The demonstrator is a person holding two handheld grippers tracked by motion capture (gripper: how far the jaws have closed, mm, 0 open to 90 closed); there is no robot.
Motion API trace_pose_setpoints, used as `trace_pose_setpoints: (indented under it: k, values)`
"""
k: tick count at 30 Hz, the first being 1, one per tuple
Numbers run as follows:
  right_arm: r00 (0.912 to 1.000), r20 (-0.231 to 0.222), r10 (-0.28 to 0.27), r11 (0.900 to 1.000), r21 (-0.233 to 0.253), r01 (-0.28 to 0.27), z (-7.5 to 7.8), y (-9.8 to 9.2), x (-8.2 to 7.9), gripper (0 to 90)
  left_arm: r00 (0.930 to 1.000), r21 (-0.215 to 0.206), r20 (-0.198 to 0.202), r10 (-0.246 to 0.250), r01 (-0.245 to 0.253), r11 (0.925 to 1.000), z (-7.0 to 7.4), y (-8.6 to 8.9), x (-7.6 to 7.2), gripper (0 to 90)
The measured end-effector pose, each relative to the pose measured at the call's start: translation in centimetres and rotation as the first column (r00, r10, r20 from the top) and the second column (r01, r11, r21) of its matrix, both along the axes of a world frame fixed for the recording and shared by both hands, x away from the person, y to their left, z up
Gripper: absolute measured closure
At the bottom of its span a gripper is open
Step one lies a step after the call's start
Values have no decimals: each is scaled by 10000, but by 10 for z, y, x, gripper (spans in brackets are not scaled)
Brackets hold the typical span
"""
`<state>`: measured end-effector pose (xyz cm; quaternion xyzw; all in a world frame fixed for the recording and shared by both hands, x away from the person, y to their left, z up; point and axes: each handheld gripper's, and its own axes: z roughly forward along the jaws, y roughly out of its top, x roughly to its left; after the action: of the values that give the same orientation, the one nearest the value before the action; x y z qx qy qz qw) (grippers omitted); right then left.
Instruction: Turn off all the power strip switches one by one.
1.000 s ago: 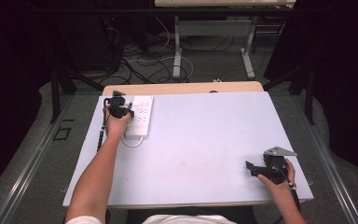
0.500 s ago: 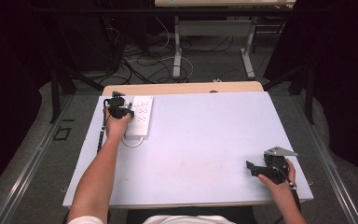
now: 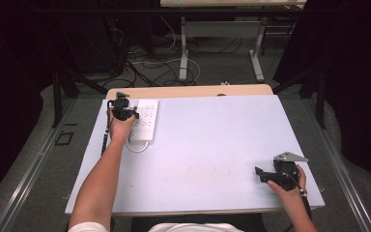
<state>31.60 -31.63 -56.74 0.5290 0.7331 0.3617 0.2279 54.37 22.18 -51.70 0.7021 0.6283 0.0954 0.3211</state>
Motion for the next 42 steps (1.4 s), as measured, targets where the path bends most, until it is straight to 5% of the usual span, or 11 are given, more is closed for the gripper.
trace_pose_setpoints:
  k: [19,42]
  values:
    - [9999,132,12,10000,-61,-11,1,3,-1,176,9995,-180,292,-123,128,9998,26,5,10,900]
    - [9993,368,15,9999,-122,-11,3,8,-5,160,9995,-176,293,79,-74,9998,3,3,28,900]
